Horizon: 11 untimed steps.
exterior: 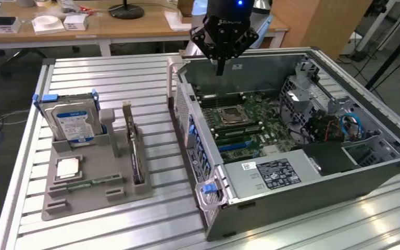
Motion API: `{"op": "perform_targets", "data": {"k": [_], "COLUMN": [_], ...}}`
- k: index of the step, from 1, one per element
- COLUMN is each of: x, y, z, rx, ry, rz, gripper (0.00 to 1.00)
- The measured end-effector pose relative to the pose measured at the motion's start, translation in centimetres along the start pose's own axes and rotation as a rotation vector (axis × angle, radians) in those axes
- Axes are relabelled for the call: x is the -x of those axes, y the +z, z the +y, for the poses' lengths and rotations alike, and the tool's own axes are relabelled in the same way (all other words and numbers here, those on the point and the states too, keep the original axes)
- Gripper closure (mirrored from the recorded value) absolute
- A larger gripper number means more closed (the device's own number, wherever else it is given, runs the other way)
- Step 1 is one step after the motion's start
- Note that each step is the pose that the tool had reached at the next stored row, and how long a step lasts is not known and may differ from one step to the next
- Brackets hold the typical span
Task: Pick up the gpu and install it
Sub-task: 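Reach for the gpu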
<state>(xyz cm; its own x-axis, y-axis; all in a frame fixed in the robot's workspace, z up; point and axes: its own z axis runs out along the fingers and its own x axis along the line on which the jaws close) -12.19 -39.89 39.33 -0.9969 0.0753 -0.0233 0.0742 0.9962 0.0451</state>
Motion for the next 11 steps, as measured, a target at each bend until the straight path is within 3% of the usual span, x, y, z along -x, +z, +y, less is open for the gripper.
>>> {"op": "perform_targets", "data": {"k": [11], "x": [0.0], "y": [0.0], "z": [0.0], "rx": [0.0], "ry": [0.0], "rz": [0.0], "gripper": [0.89]}}
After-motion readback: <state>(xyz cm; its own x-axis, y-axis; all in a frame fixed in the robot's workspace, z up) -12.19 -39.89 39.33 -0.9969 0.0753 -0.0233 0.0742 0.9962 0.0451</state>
